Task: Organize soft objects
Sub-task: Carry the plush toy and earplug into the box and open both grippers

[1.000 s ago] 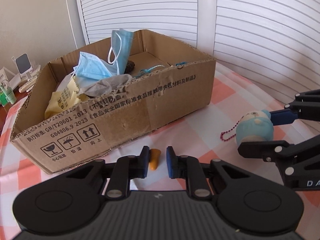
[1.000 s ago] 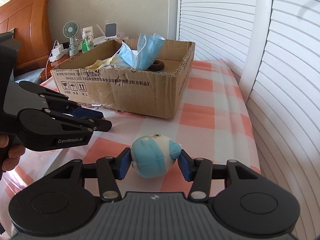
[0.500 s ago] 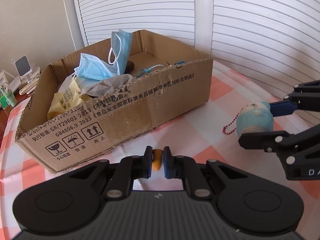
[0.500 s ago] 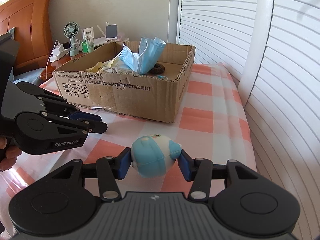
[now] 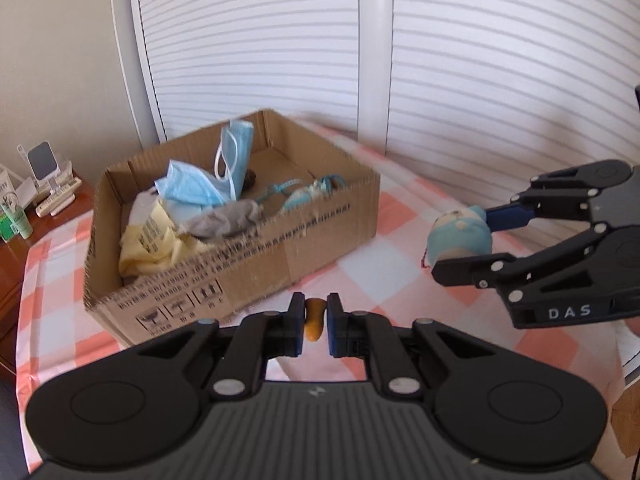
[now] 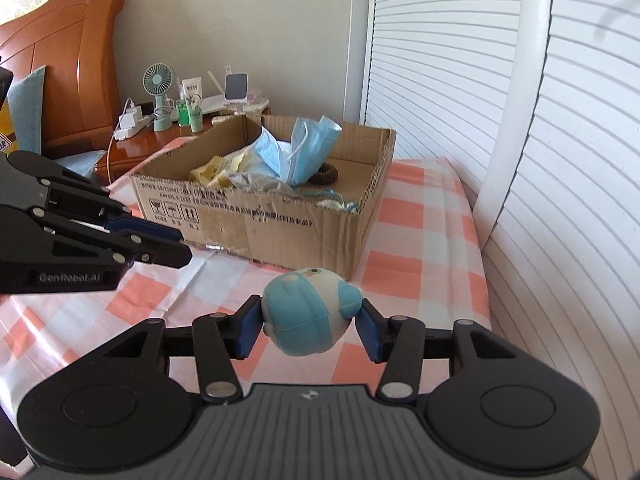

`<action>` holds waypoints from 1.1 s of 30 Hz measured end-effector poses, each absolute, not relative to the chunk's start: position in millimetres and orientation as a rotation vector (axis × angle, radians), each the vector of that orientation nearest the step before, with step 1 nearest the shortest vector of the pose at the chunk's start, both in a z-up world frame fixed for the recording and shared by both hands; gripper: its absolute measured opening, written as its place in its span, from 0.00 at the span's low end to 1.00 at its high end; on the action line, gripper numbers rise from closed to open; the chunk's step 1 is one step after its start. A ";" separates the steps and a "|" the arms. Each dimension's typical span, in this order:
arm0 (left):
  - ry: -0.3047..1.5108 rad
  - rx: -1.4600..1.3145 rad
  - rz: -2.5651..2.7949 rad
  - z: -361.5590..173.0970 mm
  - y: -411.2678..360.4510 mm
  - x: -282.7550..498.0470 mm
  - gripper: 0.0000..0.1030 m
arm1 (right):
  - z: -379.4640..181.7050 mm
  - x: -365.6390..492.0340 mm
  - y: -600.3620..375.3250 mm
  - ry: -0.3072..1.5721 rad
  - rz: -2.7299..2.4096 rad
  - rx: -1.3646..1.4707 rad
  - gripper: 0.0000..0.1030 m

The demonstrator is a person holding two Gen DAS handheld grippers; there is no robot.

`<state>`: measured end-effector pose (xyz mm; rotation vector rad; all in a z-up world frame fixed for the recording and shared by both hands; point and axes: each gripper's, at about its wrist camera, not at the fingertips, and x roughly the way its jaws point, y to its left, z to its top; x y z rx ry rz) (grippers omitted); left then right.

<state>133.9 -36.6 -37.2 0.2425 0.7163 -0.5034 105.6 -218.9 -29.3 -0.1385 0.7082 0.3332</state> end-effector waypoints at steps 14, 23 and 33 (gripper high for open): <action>0.625 0.231 -0.420 10.9 -31.6 222.3 0.14 | 6.3 160.5 -205.8 0.627 0.368 -0.153 0.54; 0.528 0.181 -0.233 9.6 -5.5 249.6 0.99 | -0.8 228.4 -187.0 0.652 0.366 -0.181 0.54; 0.493 0.182 -0.106 16.4 14.2 188.3 0.99 | -6.7 276.1 -163.4 0.659 0.280 -0.148 1.00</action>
